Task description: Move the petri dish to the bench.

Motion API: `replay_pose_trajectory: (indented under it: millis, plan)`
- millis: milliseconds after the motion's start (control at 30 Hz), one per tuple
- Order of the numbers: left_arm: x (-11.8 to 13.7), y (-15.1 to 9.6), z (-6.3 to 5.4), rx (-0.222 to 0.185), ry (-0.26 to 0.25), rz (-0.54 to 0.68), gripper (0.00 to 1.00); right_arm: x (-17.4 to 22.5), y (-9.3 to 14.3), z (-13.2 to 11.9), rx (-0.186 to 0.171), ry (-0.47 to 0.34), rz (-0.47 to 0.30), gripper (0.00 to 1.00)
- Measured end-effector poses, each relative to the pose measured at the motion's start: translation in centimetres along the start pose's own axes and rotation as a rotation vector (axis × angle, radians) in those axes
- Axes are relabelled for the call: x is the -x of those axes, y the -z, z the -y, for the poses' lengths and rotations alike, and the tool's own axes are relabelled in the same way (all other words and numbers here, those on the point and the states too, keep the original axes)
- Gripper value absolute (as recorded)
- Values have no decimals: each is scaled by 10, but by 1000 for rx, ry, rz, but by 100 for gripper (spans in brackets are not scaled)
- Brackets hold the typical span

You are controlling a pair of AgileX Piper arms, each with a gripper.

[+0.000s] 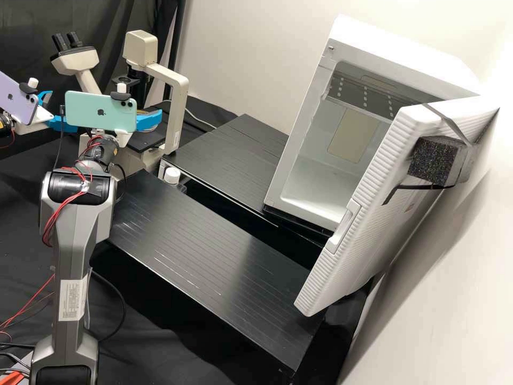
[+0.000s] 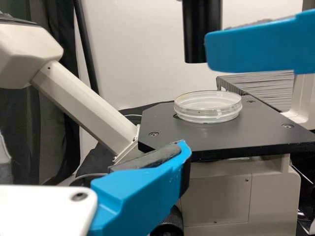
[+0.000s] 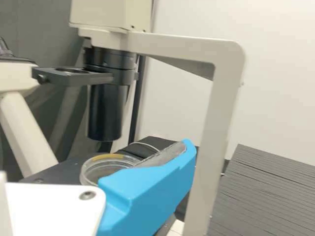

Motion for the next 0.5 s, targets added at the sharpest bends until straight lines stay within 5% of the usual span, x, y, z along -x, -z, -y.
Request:
replay_pose_trajectory:
  millis: [267, 500]
  plan:
    - [0, 0, 0, 0, 0, 0, 100, 13, -1, -23, -68, -59, -4, 100]
    - [0, 0, 0, 0, 0, 0, 100, 14, 10, 2, -69, -2, -30, 100]
